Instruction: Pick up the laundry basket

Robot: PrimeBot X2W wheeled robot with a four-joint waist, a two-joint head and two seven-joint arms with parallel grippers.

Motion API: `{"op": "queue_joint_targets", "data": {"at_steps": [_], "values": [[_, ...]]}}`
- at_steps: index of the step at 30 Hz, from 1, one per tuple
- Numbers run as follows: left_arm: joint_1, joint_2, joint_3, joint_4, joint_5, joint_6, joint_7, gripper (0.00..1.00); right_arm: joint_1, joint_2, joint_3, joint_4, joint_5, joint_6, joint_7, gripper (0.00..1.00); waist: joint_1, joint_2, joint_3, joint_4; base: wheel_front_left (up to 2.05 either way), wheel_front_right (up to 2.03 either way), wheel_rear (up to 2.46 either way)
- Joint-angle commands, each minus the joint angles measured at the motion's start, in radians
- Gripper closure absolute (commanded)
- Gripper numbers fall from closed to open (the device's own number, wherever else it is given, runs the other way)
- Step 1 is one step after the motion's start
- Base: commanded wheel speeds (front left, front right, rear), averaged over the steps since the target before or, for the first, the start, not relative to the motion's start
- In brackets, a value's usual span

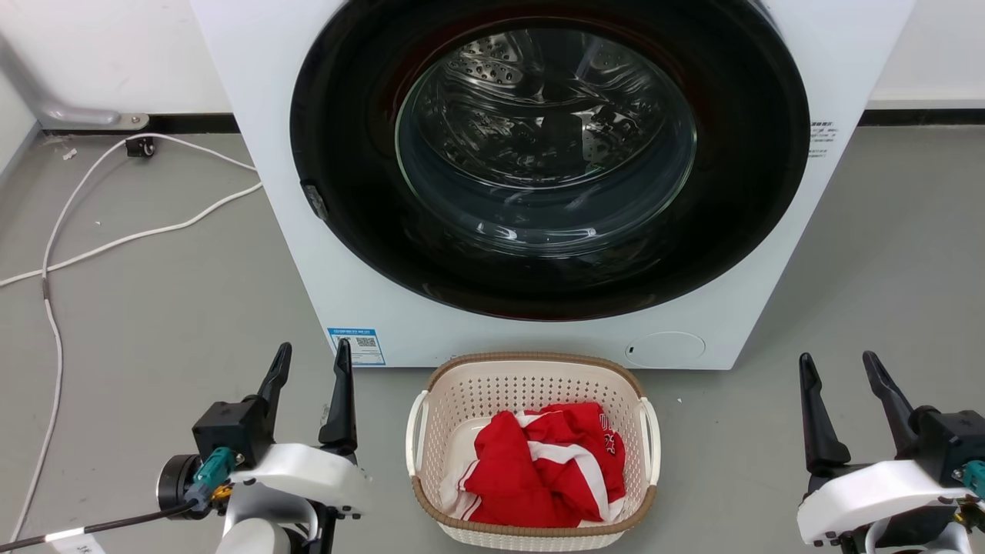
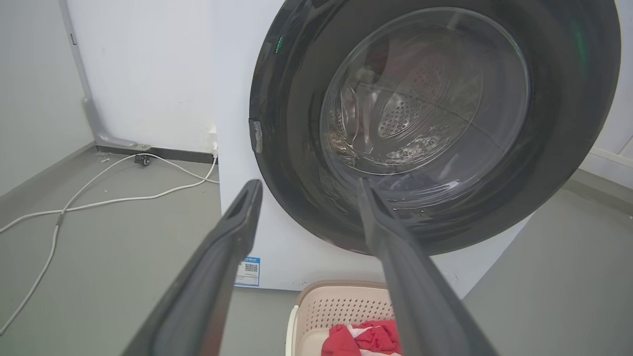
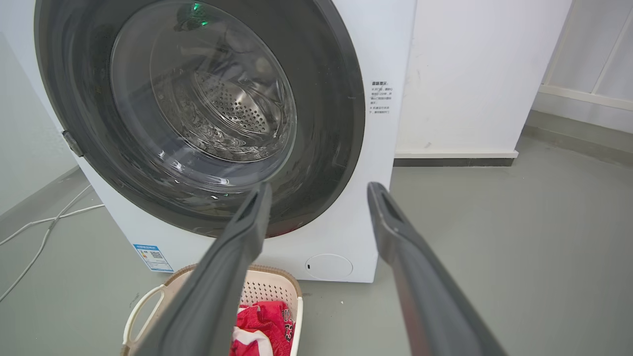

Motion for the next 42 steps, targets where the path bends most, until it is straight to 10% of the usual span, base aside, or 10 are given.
{"op": "queue_joint_targets", "data": {"at_steps": [1,42], "values": [[-0.013,0.003,-0.002,-0.002,0.015,0.007,-0.009,0.00,0.010,0.003,0.000,-0.013,-0.015,0.000,-0.007,0.00,0.0000,-0.0001,0.000,0.000,0.00,0.00,0.00],[-0.026,0.000,-0.003,0.036,0.152,0.027,-0.050,0.00,-0.006,0.005,-0.016,0.011,-0.136,0.000,-0.068,0.00,0.0000,-0.0001,0.015,-0.004,0.00,0.00,0.00]]}}
